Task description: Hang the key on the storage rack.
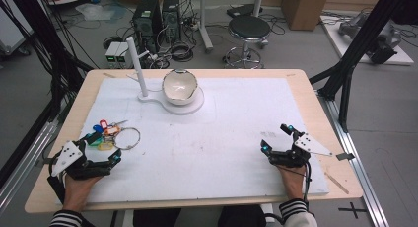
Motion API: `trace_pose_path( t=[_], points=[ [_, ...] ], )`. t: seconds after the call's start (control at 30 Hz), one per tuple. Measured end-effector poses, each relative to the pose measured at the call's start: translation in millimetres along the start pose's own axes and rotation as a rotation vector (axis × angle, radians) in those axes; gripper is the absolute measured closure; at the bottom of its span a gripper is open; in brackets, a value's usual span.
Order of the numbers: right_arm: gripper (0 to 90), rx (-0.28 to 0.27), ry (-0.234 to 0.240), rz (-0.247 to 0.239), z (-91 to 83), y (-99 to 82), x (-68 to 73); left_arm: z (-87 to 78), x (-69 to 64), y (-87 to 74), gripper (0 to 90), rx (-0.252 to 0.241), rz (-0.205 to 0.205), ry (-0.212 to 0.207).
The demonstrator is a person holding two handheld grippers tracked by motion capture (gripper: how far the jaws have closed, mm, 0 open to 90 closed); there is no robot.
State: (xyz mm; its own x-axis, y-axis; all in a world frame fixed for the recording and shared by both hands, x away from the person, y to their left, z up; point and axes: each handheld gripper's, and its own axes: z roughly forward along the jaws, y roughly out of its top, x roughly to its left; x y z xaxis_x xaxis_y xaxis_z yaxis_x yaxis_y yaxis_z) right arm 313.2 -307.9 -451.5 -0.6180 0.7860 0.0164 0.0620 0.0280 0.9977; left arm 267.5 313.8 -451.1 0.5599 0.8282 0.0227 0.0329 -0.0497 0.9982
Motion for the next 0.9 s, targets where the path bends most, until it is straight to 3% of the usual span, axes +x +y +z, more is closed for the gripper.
trace_pose_path(
  t=[0.47, 0.73, 0.9],
  points=[
    [1.1, -0.002, -0.002, -0.01, 0.4, 0.2, 0.5, -0.8, 0.6, -0.1, 1.7, -0.005, 0.0, 0.002],
    [1.1, 0.002, -0.003, -0.007, 0.2, 0.2, 1.2, -0.3, 2.5, 0.4, 1.7, -0.005, -0.029, 0.005],
    [1.1, -0.002, -0.002, -0.011, 0.4, 0.2, 0.2, 0.8, 4.3, 4.5, 1.7, 0.027, -0.003, -0.01]
  ],
)
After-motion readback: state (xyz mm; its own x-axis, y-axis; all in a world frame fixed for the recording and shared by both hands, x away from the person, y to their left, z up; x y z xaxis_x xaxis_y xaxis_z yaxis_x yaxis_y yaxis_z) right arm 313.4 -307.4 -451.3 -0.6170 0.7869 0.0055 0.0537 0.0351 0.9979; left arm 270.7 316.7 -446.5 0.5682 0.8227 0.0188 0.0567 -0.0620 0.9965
